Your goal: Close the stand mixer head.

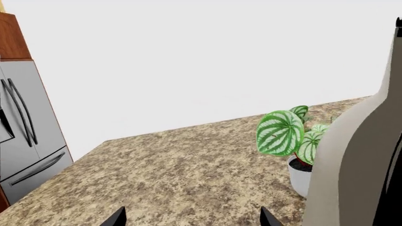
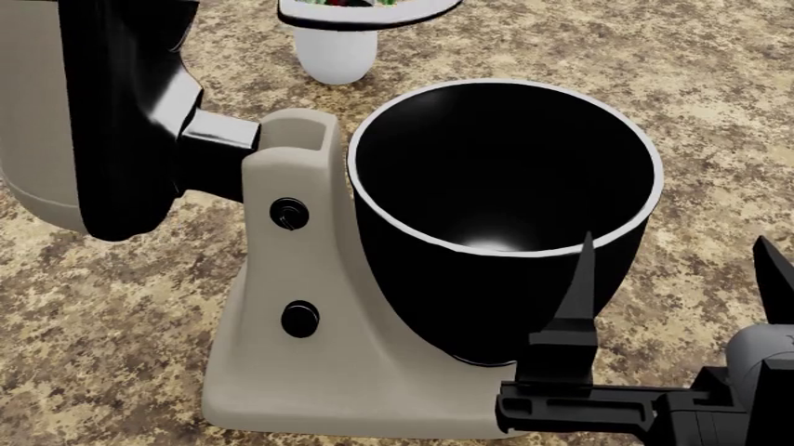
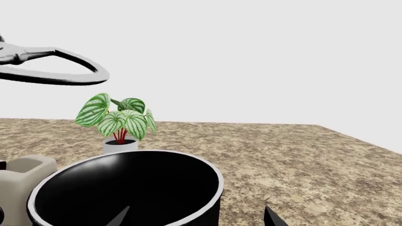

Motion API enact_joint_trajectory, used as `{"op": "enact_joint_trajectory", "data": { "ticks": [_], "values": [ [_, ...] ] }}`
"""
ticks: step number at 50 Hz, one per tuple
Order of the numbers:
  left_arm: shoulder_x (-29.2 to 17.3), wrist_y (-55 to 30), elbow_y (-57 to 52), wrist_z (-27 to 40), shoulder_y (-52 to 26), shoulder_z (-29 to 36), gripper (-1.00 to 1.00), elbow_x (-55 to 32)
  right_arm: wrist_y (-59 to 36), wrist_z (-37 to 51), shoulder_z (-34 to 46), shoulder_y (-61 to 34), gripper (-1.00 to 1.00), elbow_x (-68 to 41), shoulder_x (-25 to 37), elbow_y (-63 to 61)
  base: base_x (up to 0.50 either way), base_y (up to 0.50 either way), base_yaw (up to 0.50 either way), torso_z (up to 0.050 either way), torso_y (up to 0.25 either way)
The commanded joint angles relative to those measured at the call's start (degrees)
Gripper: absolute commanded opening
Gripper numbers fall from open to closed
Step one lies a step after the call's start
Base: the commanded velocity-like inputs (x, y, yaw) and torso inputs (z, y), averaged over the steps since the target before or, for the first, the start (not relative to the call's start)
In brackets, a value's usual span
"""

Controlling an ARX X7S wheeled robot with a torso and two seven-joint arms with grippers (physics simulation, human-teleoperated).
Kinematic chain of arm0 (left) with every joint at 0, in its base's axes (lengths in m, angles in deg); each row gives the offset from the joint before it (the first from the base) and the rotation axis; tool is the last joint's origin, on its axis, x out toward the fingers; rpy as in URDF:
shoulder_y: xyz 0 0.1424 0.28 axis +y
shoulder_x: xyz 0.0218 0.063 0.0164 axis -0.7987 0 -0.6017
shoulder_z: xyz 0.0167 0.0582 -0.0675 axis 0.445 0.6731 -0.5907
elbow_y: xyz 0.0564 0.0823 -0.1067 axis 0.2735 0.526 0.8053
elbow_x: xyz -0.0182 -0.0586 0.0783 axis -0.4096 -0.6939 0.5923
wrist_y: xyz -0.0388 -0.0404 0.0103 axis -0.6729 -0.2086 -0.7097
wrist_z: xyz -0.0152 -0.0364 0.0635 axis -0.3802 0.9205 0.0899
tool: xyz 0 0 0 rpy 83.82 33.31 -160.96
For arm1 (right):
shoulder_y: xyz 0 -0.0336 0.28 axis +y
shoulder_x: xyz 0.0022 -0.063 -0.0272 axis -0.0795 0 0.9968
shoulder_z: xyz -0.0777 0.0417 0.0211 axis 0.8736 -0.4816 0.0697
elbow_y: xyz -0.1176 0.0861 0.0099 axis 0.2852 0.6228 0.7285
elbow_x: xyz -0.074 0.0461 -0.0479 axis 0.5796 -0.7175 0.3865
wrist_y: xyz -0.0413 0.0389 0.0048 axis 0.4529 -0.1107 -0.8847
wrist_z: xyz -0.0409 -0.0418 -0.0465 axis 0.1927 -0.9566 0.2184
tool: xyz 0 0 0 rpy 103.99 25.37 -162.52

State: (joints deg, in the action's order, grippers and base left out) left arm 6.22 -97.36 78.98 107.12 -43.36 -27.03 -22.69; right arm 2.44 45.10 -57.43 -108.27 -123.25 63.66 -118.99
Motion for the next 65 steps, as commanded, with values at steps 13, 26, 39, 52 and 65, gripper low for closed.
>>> {"op": "enact_joint_trajectory", "data": {
  "ticks": [13, 26, 39, 52, 65],
  "values": [
    [18.52, 1.17, 7.67, -5.7, -7.49, 9.45, 1.0, -3.28, 4.48, 6.43, -10.24, 3.1, 1.0, -11.79, 8.08, -2.04, 0.01, 0.0, -0.01, 0.0, 0.0],
    [24.52, 1.33, 9.41, -5.74, -7.32, 14.4, 1.0, -2.95, 5.76, 4.66, -9.31, 4.98, 1.0, -9.03, 7.51, -1.35, 0.0, 0.0, 0.0, 0.0, 0.0],
    [28.81, 1.47, 7.74, -4.65, -4.05, 18.85, 1.0, -3.43, 7.13, 5.08, -9.44, 5.47, 1.0, -9.83, 8.54, -1.51, 0.0, 0.0, 0.0, 0.0, 0.0],
    [29.15, 0.96, 7.03, -3.99, -1.92, 20.65, 1.0, -4.49, 7.86, 4.8, -7.84, 5.44, 1.0, -8.76, 8.57, -1.28, 0.0, 0.0, 0.0, 0.0, 0.0],
    [28.11, 1.48, 7.38, -3.29, -1.96, 19.48, 1.0, -5.49, 8.64, 4.92, -7.16, 5.77, 1.0, -8.4, 9.14, -1.21, 0.0, 0.0, 0.0, 0.0, 0.0]
  ]
}}
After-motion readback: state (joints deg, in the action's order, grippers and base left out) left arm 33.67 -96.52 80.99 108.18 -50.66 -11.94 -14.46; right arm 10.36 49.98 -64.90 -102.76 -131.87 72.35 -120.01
